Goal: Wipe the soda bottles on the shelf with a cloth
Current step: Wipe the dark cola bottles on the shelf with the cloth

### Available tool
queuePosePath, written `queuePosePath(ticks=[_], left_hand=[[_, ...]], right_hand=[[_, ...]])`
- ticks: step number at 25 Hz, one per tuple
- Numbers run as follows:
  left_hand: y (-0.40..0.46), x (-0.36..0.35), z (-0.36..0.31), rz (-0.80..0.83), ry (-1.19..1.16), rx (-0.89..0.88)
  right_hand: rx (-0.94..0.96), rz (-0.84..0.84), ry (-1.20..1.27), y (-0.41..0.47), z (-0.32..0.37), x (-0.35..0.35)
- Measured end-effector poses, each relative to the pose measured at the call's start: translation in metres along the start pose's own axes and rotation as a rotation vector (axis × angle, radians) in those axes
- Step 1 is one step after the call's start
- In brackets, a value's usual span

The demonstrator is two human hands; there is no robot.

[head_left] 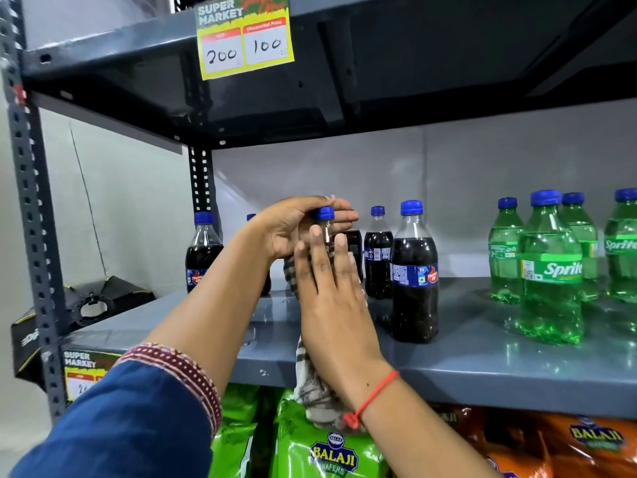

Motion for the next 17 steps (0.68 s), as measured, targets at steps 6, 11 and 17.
queuePosePath(ticks=[6, 11, 17], left_hand=[[-0.001, -0.001, -0.004, -0.03, 0.021, 0.022], [-0.003, -0.005, -0.005, -0.021, 0.093, 0.034], [-0.004, -0.007, -0.006, -0.026, 0.064, 0.012]], right_hand=[[0.0, -0.012, -0.004, 0.004, -0.007, -0.003], [0.036, -0.033, 0.022, 0.012, -0.012, -0.003], [-0.065, -0.303, -0.024, 0.003, -0.018, 0.021]])
Point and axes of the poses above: each hand's wrist, its own y-axis towards the middle knuckle, its own x-axis out of the back of the hand, z = x × y, the point moved 4 cm from there along y, towards the middle knuckle, and after that the axes turned 11 degrees about -y, right-handed, at the moved point
